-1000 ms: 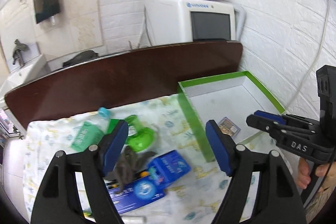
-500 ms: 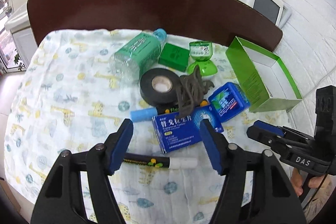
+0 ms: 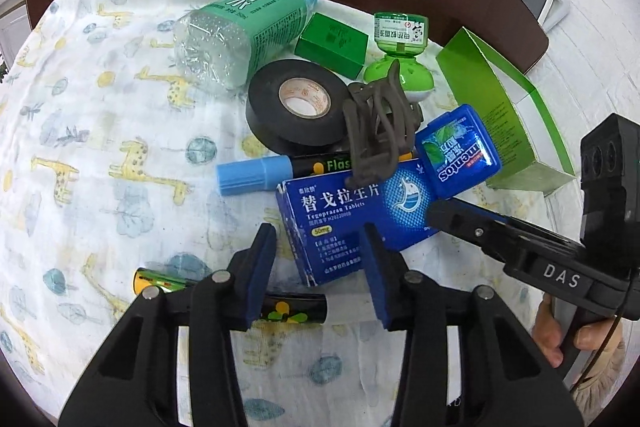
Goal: Organize rigid objects
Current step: 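Move the right gripper to the blue medicine box and grasp it, then carry the blue medicine box into the green box and release it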
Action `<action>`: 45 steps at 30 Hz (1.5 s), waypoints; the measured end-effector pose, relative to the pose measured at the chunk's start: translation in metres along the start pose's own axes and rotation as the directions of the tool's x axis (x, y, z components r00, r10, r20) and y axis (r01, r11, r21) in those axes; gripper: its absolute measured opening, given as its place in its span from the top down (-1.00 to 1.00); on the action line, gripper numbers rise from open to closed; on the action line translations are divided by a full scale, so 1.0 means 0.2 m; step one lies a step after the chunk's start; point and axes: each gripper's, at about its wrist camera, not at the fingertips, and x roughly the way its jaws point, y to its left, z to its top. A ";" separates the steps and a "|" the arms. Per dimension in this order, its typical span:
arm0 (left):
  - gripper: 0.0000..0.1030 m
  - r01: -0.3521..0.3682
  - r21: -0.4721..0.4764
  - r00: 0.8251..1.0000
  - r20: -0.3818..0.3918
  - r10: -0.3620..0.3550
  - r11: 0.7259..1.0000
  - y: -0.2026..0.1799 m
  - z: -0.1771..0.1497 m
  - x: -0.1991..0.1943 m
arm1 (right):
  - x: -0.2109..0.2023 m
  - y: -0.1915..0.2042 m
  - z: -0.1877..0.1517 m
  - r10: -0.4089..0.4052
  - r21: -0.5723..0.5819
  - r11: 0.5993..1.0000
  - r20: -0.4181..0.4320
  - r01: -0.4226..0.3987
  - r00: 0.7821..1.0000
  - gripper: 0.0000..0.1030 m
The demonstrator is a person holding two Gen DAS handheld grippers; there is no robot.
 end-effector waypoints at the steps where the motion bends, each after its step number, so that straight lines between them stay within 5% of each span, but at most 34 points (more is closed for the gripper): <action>1: 0.20 0.003 -0.001 1.000 -0.001 -0.003 1.000 0.00 0.00 0.00 | 0.02 -0.01 0.01 0.006 0.008 1.000 -0.008 -0.006 1.000 0.25; 12: 0.22 -0.006 0.040 1.000 0.025 0.005 0.999 -0.04 0.01 0.01 | 0.07 0.08 0.00 -0.002 -0.052 0.999 -0.021 0.001 1.000 0.36; 13: 0.22 -0.009 0.045 0.999 0.031 0.008 0.999 -0.05 0.01 0.00 | 0.06 0.08 0.00 0.012 -0.043 0.999 0.037 -0.010 0.999 0.36; 30: 0.22 -0.063 0.152 0.984 0.174 0.036 0.986 -0.25 0.01 -0.33 | -0.27 0.18 -0.01 0.063 -0.116 0.992 0.154 -0.045 0.986 0.36; 45: 0.23 -0.033 0.341 0.981 0.189 -0.034 0.939 -0.79 0.23 -0.24 | -0.67 -0.17 0.07 -0.010 -0.036 0.999 0.314 0.022 0.949 0.36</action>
